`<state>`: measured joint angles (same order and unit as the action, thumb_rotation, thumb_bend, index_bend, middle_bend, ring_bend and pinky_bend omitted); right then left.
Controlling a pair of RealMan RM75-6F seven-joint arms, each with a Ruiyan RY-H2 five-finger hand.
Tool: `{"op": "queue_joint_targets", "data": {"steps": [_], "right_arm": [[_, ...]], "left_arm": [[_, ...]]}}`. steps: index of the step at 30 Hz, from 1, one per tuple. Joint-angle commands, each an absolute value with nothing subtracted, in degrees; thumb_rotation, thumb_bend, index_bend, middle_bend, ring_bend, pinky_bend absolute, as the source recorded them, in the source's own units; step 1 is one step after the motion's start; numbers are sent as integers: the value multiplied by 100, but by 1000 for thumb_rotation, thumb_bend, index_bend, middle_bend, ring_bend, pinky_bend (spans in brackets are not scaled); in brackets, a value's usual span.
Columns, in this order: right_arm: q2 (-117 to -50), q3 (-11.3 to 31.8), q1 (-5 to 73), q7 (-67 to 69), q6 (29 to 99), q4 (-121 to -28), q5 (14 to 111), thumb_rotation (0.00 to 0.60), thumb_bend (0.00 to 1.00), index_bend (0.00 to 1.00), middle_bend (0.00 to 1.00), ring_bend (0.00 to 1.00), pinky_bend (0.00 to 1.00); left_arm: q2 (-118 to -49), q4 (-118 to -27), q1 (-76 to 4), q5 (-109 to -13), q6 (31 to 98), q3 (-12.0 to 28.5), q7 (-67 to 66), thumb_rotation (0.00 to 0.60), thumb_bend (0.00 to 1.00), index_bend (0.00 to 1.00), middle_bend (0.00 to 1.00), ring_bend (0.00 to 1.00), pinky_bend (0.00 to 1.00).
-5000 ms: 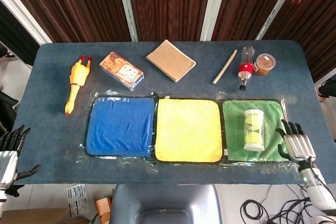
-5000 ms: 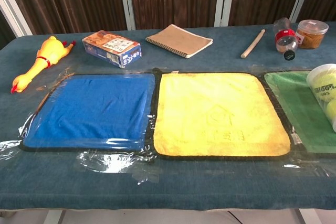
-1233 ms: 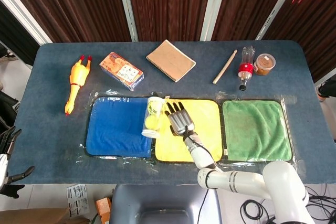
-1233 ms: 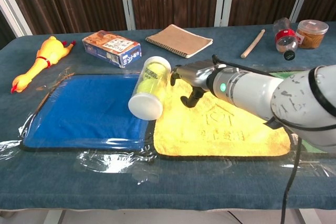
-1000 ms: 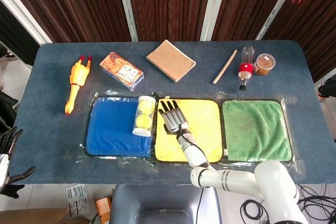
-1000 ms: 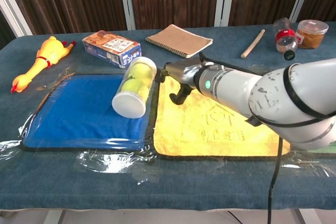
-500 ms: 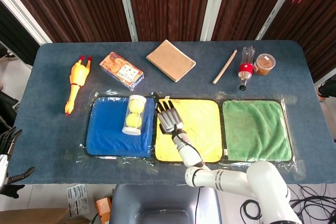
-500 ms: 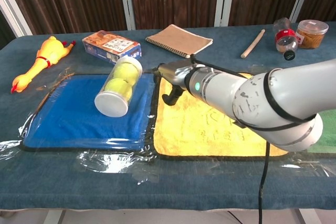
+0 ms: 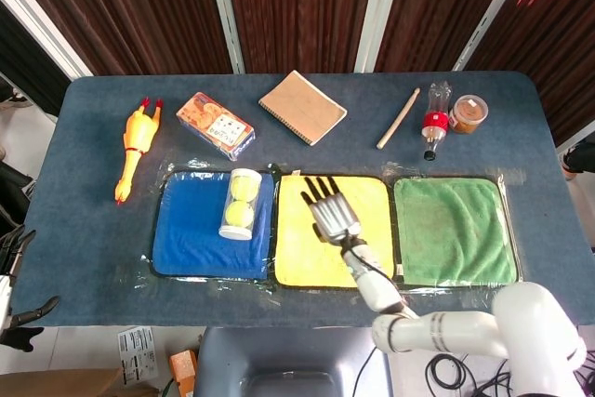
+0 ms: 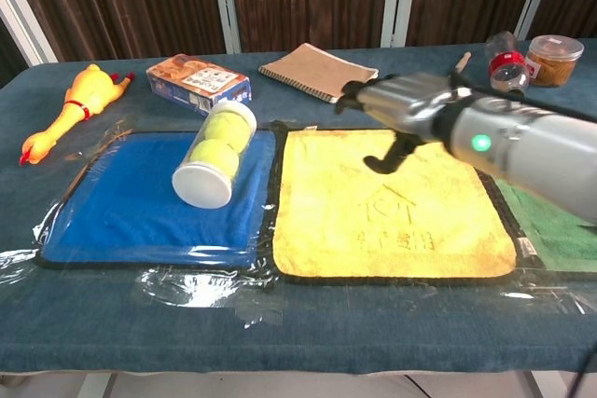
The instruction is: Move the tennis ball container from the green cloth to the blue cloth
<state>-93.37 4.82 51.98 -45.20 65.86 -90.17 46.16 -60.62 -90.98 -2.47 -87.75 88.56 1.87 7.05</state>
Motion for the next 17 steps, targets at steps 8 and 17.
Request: {"op": "queue_joint_targets", "data": {"steps": [8,17], "right_arm": [[-7355,-1672,1477,-2093,10691,-9400,7307,553,312,36,6,0,0],[-7224,-1448,1201,-1637,10215,-9044,7825,555,311,28,6,0,0]], "left_arm": [[-6177,-9081,-350,-8663,8670,225,346,600,0,0,0,0,65],[-6259,-9170,-359,-8646,8687,236,79,600,0,0,0,0,65]]}}
